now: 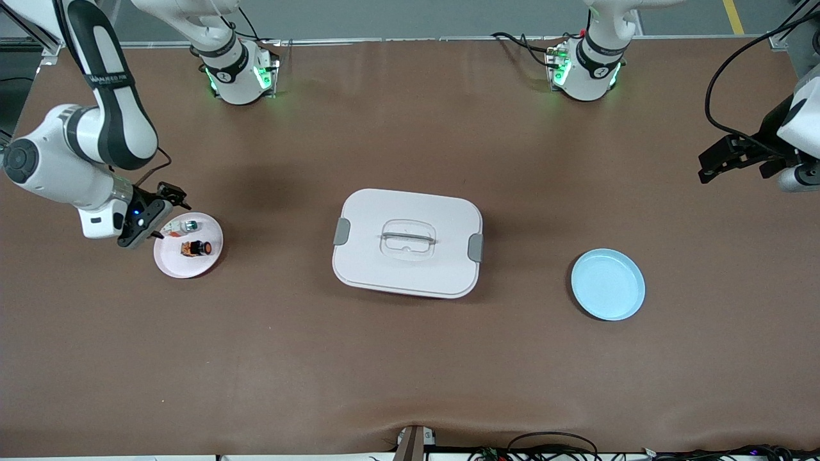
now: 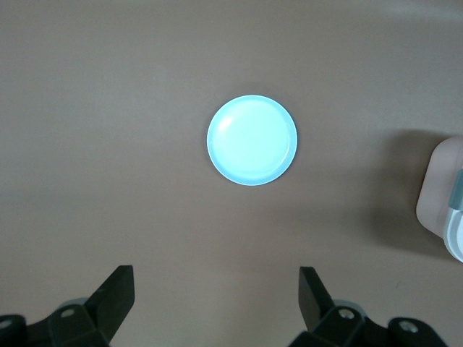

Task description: Transfer orange switch to right arm and place

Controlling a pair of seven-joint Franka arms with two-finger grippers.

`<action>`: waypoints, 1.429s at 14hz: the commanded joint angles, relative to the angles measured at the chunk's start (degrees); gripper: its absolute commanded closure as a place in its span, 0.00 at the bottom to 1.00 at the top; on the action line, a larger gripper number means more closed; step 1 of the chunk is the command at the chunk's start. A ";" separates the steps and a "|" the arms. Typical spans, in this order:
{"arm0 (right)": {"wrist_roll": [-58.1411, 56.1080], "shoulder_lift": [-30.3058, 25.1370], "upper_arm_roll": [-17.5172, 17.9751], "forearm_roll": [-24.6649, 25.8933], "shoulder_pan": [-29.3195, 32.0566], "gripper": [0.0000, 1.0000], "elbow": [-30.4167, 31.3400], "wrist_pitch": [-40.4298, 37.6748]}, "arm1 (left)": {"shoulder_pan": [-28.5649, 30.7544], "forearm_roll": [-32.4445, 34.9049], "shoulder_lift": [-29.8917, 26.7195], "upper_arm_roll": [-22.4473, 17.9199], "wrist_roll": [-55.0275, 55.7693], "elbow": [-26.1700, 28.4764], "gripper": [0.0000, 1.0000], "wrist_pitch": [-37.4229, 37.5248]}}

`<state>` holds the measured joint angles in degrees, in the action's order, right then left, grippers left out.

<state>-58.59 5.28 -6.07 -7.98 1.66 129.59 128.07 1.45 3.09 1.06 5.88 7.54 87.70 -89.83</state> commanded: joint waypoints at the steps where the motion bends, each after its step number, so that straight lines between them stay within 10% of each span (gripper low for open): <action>1: 9.68 -5.79 0.80 5.67 1.24 0.00 1.02 -6.06 | -0.14 -1.16 -0.88 -0.16 -0.34 0.55 0.00 0.45; 9: 30.51 -12.13 1.50 11.39 0.46 0.00 -10.74 -33.83 | -0.22 -1.16 -0.71 -0.16 -0.34 0.63 0.00 0.45; 20: 45.32 -8.00 2.73 11.93 -1.48 0.00 -25.70 -41.50 | -0.31 -1.25 -0.88 0.45 -0.34 0.63 0.00 0.53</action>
<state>-14.03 -4.82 -3.24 3.82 -0.32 107.01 87.85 1.15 2.92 1.06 6.32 7.54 87.88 -89.82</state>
